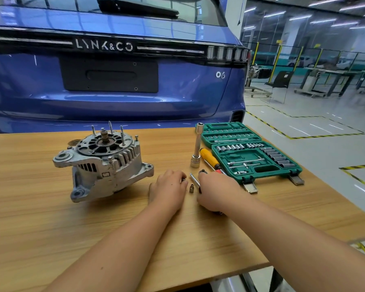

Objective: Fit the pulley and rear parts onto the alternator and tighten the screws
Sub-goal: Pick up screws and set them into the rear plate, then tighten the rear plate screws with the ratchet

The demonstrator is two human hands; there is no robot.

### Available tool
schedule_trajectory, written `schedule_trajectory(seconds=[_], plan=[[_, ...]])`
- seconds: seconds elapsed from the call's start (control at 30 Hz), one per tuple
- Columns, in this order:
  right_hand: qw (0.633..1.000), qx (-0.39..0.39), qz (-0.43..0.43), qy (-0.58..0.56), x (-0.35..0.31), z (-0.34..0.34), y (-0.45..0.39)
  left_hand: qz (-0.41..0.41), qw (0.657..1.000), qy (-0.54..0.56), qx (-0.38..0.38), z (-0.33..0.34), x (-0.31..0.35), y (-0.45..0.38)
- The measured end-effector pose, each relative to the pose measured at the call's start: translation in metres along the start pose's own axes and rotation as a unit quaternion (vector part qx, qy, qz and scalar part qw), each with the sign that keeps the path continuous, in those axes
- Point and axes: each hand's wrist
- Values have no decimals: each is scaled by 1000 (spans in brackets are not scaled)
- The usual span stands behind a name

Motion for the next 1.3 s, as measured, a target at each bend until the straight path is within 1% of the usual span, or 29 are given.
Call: schedule_trajectory(seconds=[0.07,0.17,0.23,0.33,0.47,0.6,0.7,0.87,1.3], plan=[[1000,16,11,-20,1,-4,1,4,1000,10,7,-1,-2,3],[995,68,17,-66,2,-18,7,2,1000,21,12,-4,-6,10],[989,99,-1,-111,3,-35,14,-1,1000,24,14,-6,-9,16],[974,116,-41,-188,4,-61,29,-8,1000,22,12,-10,-15,29],[962,130,-86,-224,-4,-85,50,0,1000,12,13,-14,-22,47],[945,175,-112,-252,-18,-89,65,0,1000,8,12,-17,-27,65],[949,179,-130,-225,-28,-87,71,4,1000,4,9,-20,-28,73],[969,157,-145,-122,-44,-85,79,12,1000,2,8,-23,-28,82],[982,99,-156,-33,-55,-98,73,19,1000,-1,1,-25,-26,84]])
Point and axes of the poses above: each hand's wrist, its own y-axis away from the middle knuckle, its own z-axis out of the palm, x = y × z, and after that the axes turned 10 degrees about -x, right-handed
